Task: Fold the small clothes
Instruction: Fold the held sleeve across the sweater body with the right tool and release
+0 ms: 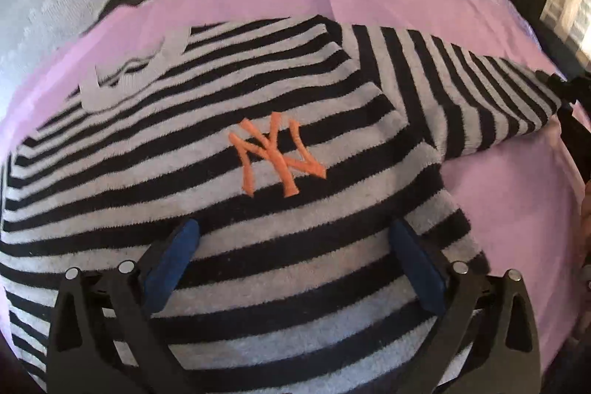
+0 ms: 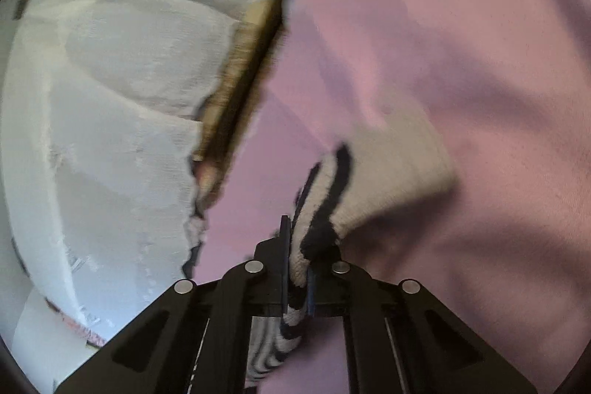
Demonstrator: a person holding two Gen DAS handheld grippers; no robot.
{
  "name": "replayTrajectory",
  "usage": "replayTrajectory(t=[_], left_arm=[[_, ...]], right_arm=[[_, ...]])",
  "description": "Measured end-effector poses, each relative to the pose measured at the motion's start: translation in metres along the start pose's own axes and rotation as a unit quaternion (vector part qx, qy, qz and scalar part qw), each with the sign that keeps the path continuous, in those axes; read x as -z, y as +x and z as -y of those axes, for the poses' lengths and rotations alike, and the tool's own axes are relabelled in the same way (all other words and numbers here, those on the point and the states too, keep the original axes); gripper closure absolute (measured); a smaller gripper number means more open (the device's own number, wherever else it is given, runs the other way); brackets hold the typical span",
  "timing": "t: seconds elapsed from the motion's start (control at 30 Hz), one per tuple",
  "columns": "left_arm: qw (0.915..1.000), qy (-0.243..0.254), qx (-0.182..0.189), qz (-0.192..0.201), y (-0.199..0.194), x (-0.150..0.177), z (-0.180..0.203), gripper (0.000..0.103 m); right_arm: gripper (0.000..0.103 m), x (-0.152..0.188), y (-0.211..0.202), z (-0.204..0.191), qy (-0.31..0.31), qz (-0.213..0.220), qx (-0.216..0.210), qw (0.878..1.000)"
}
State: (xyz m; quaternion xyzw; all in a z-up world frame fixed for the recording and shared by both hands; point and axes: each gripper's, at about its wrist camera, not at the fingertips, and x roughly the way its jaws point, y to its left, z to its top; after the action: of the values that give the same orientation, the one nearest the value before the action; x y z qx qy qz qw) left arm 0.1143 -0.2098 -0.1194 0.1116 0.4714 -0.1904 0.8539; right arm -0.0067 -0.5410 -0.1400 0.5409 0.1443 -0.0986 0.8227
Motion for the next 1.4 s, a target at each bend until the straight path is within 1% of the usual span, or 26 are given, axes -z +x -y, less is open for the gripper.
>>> replayTrajectory(t=[0.07,0.13,0.17,0.23,0.3,0.4,0.53,0.63,0.7,0.77,0.8,0.87,0.97,1.03,1.17,1.2,1.3,1.4], left_arm=[[1.0,-0.003,0.008,0.001,-0.005,0.005,-0.006,0.004],[0.9995,-0.005,0.029,0.003,-0.017,0.01,-0.013,0.004],[0.9988,-0.008,0.047,0.005,-0.026,0.013,-0.02,0.004],[0.9981,-0.022,0.055,0.013,-0.041,0.018,-0.034,0.005],[0.998,-0.037,0.044,0.026,-0.053,0.02,-0.057,0.005],[0.9971,-0.065,0.008,0.037,-0.065,0.029,-0.095,0.004],[0.9928,-0.116,-0.012,0.028,-0.064,0.04,-0.152,0.005],[0.9887,-0.143,-0.038,0.027,-0.063,0.046,-0.185,0.004],[0.9858,-0.162,-0.038,0.023,-0.06,0.049,-0.203,0.004],[0.9823,-0.186,-0.019,0.013,-0.052,0.053,-0.216,0.004],[0.9814,-0.191,-0.011,0.009,-0.05,0.056,-0.219,0.004],[0.9815,-0.191,-0.011,0.007,-0.046,0.056,-0.221,0.004],[0.9841,-0.177,-0.009,0.014,-0.047,0.05,-0.218,0.004],[0.9843,-0.176,-0.005,0.018,-0.045,0.045,-0.219,0.004],[0.9795,-0.2,0.005,0.018,-0.038,0.041,-0.234,0.004],[0.9787,-0.204,0.005,0.019,-0.037,0.04,-0.236,0.004],[0.9778,-0.209,-0.006,0.021,-0.036,0.042,-0.24,0.004],[0.9791,-0.202,-0.014,0.017,-0.034,0.041,-0.239,0.004]], right_arm=[[0.096,0.002,-0.007,-0.019,-0.024,0.009,-0.015,1.0],[0.096,0.008,-0.015,-0.045,-0.048,0.011,-0.042,0.998],[0.096,0.01,-0.018,-0.053,-0.055,0.011,-0.05,0.997],[0.096,0.021,-0.022,-0.079,-0.081,0.012,-0.069,0.994],[0.096,0.035,-0.023,-0.103,-0.107,0.008,-0.08,0.991],[0.096,0.058,-0.021,-0.136,-0.145,-0.002,-0.093,0.985],[0.096,0.089,-0.005,-0.165,-0.162,-0.031,-0.117,0.979],[0.096,0.114,0.015,-0.181,-0.169,-0.059,-0.125,0.976],[0.096,0.13,0.028,-0.19,-0.174,-0.074,-0.127,0.974],[0.096,0.146,0.04,-0.195,-0.18,-0.09,-0.128,0.971],[0.096,0.155,0.05,-0.199,-0.183,-0.101,-0.128,0.97],[0.096,0.174,0.063,-0.209,-0.192,-0.117,-0.127,0.966],[0.096,0.206,0.079,-0.218,-0.216,-0.142,-0.123,0.958],[0.096,0.225,0.087,-0.224,-0.229,-0.156,-0.12,0.953],[0.096,0.252,0.104,-0.227,-0.256,-0.181,-0.111,0.943],[0.096,0.259,0.111,-0.235,-0.26,-0.184,-0.109,0.942],[0.096,0.276,0.125,-0.242,-0.271,-0.198,-0.101,0.936],[0.096,0.292,0.141,-0.244,-0.283,-0.216,-0.091,0.93]])
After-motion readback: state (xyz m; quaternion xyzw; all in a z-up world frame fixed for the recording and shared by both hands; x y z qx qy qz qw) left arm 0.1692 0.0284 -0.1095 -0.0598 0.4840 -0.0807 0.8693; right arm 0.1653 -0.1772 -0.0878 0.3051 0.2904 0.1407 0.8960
